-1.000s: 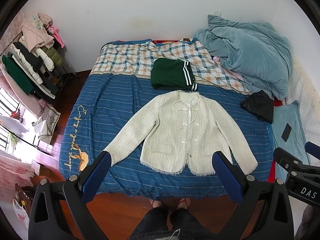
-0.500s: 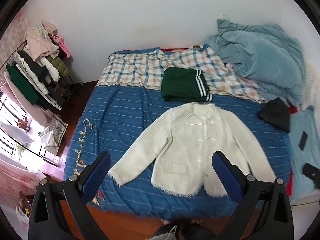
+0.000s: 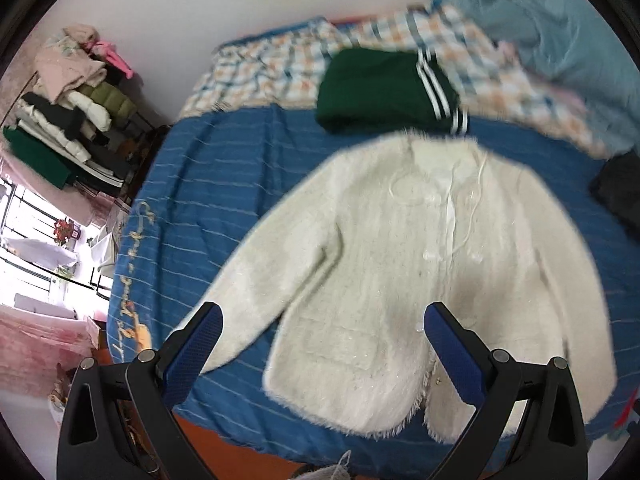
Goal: Fold large clothes
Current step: 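Grasp the cardigan sleeve cuff with the right gripper while the left tool approaches the other sleeve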
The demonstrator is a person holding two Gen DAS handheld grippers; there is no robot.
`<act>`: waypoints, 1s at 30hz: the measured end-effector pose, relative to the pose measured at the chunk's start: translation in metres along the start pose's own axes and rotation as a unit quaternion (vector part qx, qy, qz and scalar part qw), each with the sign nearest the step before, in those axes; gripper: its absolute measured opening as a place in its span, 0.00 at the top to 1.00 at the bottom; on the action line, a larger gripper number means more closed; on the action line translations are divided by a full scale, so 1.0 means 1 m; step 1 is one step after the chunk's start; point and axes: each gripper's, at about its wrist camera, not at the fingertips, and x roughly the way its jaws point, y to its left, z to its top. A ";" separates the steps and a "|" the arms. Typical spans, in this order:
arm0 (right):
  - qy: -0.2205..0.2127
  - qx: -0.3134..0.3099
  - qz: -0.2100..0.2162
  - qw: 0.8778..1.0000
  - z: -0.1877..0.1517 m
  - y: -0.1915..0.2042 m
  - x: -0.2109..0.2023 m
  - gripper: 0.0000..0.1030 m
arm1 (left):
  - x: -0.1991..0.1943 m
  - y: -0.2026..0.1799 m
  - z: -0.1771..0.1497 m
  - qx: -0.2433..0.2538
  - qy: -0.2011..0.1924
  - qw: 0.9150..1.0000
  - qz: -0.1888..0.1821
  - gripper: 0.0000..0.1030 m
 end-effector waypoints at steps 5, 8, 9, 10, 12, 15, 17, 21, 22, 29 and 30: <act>0.023 0.041 0.005 0.999 0.042 -0.055 0.105 0.33 | 0.077 -0.047 -0.013 0.042 0.044 0.998 0.023 0.00; 0.052 0.068 0.039 0.996 0.055 -0.068 0.155 0.33 | 0.117 -0.065 -0.013 0.056 0.058 0.996 0.033 0.00; 0.069 0.081 0.062 0.992 0.059 -0.071 0.178 0.33 | 0.127 -0.068 -0.013 0.058 0.062 0.996 0.035 0.00; 0.080 0.090 0.072 0.990 0.060 -0.071 0.192 0.33 | 0.139 -0.073 -0.014 0.060 0.068 0.995 0.036 0.00; 0.073 0.097 0.059 0.991 0.064 -0.067 0.208 0.33 | 0.158 -0.081 -0.013 0.064 0.076 0.994 0.036 0.00; 0.038 0.075 0.035 0.996 0.060 -0.050 0.199 0.47 | 0.174 -0.092 -0.012 0.074 0.070 0.994 0.030 0.00; 0.020 0.065 0.035 0.997 0.057 -0.042 0.191 0.84 | 0.177 -0.096 -0.009 0.078 0.057 0.995 0.024 0.00; -0.025 0.052 0.070 0.996 0.057 -0.013 0.156 0.87 | 0.181 -0.090 -0.003 0.069 0.051 0.996 0.007 0.00; -0.035 0.045 0.077 0.995 0.057 -0.002 0.145 0.87 | 0.181 -0.085 -0.002 0.062 0.052 0.997 0.002 0.00; -0.097 -0.065 0.166 0.979 0.064 0.167 0.046 0.88 | 0.177 -0.019 0.004 0.005 0.044 0.999 0.000 0.00; -0.102 -0.095 0.185 0.973 0.058 0.209 0.034 0.88 | 0.176 -0.004 0.004 -0.008 0.045 0.999 0.003 0.00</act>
